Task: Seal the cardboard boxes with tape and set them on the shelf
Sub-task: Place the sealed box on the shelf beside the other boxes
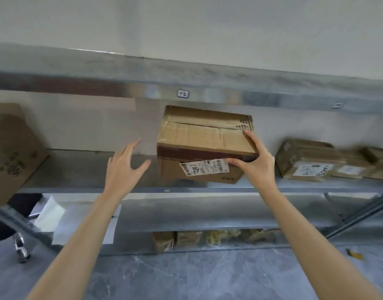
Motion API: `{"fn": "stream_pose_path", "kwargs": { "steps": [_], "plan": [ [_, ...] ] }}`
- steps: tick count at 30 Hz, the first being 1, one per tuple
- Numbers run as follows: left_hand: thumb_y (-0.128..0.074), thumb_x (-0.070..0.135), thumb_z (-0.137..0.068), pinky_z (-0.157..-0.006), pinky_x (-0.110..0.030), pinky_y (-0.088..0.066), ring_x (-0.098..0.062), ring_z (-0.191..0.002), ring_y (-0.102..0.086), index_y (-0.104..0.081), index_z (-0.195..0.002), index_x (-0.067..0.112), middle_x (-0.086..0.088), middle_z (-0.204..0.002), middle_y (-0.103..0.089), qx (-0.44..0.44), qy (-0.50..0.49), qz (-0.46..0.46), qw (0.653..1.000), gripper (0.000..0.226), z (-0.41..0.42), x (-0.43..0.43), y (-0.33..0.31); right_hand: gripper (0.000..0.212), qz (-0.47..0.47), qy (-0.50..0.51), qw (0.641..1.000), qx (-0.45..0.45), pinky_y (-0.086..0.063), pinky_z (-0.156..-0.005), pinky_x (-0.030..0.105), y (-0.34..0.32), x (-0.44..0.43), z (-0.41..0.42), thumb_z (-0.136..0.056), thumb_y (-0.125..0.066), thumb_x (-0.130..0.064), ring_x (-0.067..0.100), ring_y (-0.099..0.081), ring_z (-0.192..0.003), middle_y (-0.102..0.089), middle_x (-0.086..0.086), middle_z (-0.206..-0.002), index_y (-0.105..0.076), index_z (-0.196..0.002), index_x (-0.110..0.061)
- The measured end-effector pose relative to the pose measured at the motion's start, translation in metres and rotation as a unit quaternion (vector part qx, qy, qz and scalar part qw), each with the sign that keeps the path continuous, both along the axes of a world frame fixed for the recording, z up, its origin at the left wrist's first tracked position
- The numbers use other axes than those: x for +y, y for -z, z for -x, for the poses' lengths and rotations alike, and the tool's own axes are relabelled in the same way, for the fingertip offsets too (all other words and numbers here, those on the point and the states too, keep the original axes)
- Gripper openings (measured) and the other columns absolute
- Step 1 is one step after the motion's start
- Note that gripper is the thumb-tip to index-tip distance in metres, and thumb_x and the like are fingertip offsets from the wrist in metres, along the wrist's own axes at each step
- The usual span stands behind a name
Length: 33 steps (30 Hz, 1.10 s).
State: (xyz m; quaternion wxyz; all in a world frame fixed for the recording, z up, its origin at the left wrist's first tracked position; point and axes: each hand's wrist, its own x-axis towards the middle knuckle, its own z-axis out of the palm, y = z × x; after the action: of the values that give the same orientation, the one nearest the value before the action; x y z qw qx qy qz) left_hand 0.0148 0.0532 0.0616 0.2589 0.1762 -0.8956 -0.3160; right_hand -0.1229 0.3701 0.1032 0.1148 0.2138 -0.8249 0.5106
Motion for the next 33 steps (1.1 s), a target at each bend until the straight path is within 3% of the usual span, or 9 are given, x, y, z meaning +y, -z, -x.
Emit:
{"fn": "stream_pose_path", "kwargs": {
  "steps": [3, 6, 10, 14, 16, 20, 25, 28, 33],
  "plan": [
    [-0.06, 0.046, -0.095, -0.116, -0.049, -0.021, -0.021, -0.14, -0.038, -0.041, -0.148, 0.031, 0.005, -0.151, -0.046, -0.014, 0.011, 0.016, 1.0, 0.059, 0.022, 0.046, 0.003, 0.085, 0.001, 0.03, 1.0, -0.008, -0.046, -0.102, 0.024, 0.001, 0.05, 0.008, -0.063, -0.091, -0.028, -0.013, -0.049, -0.108, -0.048, -0.036, -0.118, -0.049, -0.136, -0.042],
    [-0.06, 0.045, -0.095, -0.114, -0.047, -0.026, -0.02, -0.14, -0.039, -0.041, -0.149, 0.028, 0.004, -0.152, -0.045, -0.017, 0.047, 0.02, 0.999, 0.06, 0.045, 0.083, 0.005, 0.085, 0.003, 0.052, 0.999, -0.017, -0.05, -0.101, 0.034, 0.002, 0.093, 0.02, -0.064, -0.091, -0.025, -0.002, -0.048, -0.114, -0.052, -0.024, -0.123, -0.049, -0.136, -0.039],
    [-0.063, 0.04, -0.095, -0.107, -0.039, -0.03, -0.021, -0.138, -0.042, -0.043, -0.148, 0.023, 0.002, -0.15, -0.047, -0.025, 0.078, 0.045, 0.996, 0.059, 0.082, 0.117, 0.007, 0.086, -0.003, 0.071, 0.997, -0.021, -0.049, -0.102, 0.032, 0.007, 0.132, 0.048, -0.063, -0.091, -0.025, 0.0, -0.046, -0.117, -0.05, -0.023, -0.125, -0.049, -0.137, -0.037],
    [-0.063, 0.042, -0.094, -0.108, -0.044, -0.033, -0.023, -0.136, -0.042, -0.042, -0.149, 0.023, 0.001, -0.149, -0.049, -0.053, 0.1, 0.072, 0.991, 0.062, 0.121, 0.136, 0.013, 0.086, -0.007, 0.084, 0.996, -0.041, -0.048, -0.104, 0.034, 0.019, 0.158, 0.085, -0.063, -0.091, -0.025, 0.001, -0.048, -0.119, -0.052, -0.022, -0.127, -0.049, -0.136, -0.041],
    [-0.062, 0.043, -0.094, -0.108, -0.045, -0.034, -0.023, -0.134, -0.044, -0.041, -0.15, 0.025, 0.002, -0.148, -0.049, -0.055, 0.102, 0.086, 0.989, 0.063, 0.138, 0.141, 0.015, 0.087, -0.013, 0.088, 0.995, -0.048, -0.047, -0.104, 0.031, 0.026, 0.165, 0.103, -0.062, -0.092, -0.026, -0.002, -0.048, -0.118, -0.053, -0.022, -0.129, -0.049, -0.136, -0.04],
    [-0.063, 0.046, -0.092, -0.107, -0.046, -0.037, -0.024, -0.135, -0.046, -0.04, -0.151, 0.024, 0.001, -0.152, -0.046, -0.076, 0.098, 0.105, 0.987, 0.066, 0.175, 0.141, 0.024, 0.088, -0.032, 0.087, 0.994, -0.063, -0.042, -0.093, 0.008, 0.039, 0.169, 0.139, -0.06, -0.091, -0.029, -0.018, -0.051, -0.1, -0.055, -0.02, -0.126, -0.05, -0.138, -0.034],
    [-0.06, 0.049, -0.093, -0.111, -0.046, -0.033, -0.023, -0.138, -0.04, -0.035, -0.153, 0.026, 0.003, -0.154, -0.043, -0.104, 0.105, 0.109, 0.983, 0.069, 0.204, 0.137, 0.035, 0.095, -0.06, 0.077, 0.991, -0.093, -0.043, -0.109, 0.042, 0.057, 0.169, 0.176, -0.048, -0.086, -0.052, 0.011, -0.052, -0.122, -0.054, -0.027, -0.124, -0.049, -0.135, -0.046],
    [-0.061, 0.048, -0.093, -0.111, -0.044, -0.032, -0.024, -0.138, -0.04, -0.035, -0.153, 0.025, 0.003, -0.154, -0.043, -0.111, 0.096, 0.105, 0.984, 0.07, 0.215, 0.137, 0.039, 0.097, -0.063, 0.051, 0.992, -0.101, -0.046, -0.106, 0.044, 0.066, 0.17, 0.19, -0.046, -0.085, -0.054, 0.012, -0.054, -0.124, -0.055, -0.027, -0.124, -0.05, -0.136, -0.045],
    [-0.062, 0.046, -0.094, -0.112, -0.041, -0.028, -0.023, -0.14, -0.037, -0.035, -0.153, 0.025, 0.004, -0.156, -0.04, -0.121, 0.086, 0.107, 0.983, 0.069, 0.227, 0.144, 0.043, 0.093, -0.069, 0.034, 0.991, -0.105, -0.047, -0.106, 0.04, 0.075, 0.178, 0.201, -0.056, -0.093, -0.031, 0.009, -0.054, -0.122, -0.053, -0.028, -0.122, -0.05, -0.137, -0.04]
  ]
}}
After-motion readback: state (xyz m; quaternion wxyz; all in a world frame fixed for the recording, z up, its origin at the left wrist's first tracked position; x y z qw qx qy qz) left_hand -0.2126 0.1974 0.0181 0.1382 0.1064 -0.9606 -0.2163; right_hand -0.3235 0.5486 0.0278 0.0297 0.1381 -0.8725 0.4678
